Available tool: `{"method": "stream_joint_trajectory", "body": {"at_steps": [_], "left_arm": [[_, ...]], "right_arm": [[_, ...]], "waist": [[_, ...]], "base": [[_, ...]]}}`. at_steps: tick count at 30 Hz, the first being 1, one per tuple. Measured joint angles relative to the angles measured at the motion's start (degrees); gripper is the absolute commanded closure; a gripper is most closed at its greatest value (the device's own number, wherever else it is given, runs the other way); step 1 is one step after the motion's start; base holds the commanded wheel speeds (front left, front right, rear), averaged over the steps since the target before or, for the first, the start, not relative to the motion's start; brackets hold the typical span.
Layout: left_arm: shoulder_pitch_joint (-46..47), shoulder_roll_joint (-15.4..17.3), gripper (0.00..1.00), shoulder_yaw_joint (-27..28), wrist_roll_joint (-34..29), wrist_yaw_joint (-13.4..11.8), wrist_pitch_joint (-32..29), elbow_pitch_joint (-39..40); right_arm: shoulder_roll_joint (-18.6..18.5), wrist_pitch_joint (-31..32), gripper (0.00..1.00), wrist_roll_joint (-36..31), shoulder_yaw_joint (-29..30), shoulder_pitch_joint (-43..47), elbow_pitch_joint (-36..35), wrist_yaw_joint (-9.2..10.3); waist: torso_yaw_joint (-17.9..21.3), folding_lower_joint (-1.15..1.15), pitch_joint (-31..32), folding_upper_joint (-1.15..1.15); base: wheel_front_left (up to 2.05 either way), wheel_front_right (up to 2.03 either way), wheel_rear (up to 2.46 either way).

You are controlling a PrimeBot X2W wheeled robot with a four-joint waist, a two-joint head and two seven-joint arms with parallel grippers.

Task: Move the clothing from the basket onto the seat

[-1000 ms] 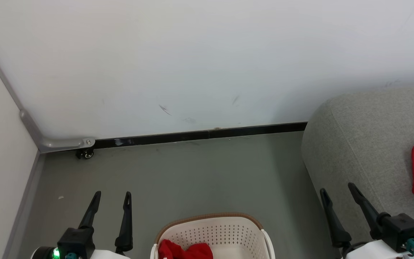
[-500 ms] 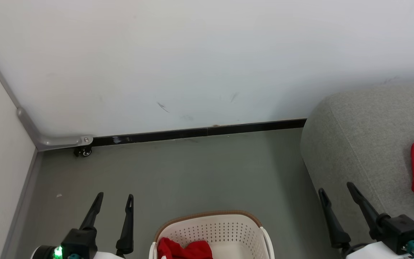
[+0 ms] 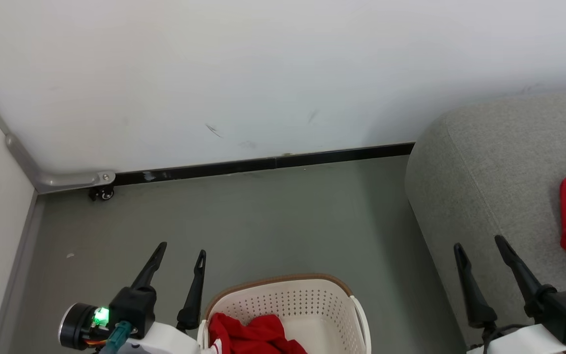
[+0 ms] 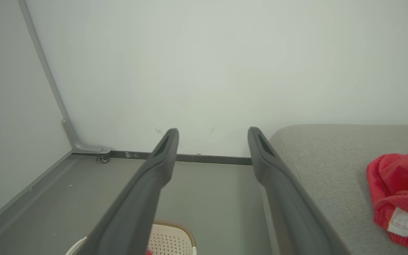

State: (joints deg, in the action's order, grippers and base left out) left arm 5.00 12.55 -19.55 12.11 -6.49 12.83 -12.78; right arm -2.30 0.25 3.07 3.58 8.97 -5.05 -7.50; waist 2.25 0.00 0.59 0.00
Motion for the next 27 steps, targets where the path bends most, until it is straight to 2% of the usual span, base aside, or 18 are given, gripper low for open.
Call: {"method": "stream_joint_trajectory", "body": {"at_steps": [10, 27], "left_arm": [[3.4, -0.6, 0.00, -4.2, -2.0, 2.6, -2.3, -4.9], [10.7, -0.3, 0.00, -12.5, -10.8, 6.0, -4.7, -14.2]], "right_arm": [[0.1, 0.0, 0.00, -0.2, 2.2, 0.0, -2.4, 0.00], [0.2, -0.3, 0.00, 0.7, 5.4, -0.5, -6.1, 0.00]], "waist": [[1.3, 0.00, -3.6, 0.00], [4.5, 0.00, -12.0, 0.00]], "base": [[0.00, 0.00, 0.00], [0.00, 0.00, 0.00]]}}
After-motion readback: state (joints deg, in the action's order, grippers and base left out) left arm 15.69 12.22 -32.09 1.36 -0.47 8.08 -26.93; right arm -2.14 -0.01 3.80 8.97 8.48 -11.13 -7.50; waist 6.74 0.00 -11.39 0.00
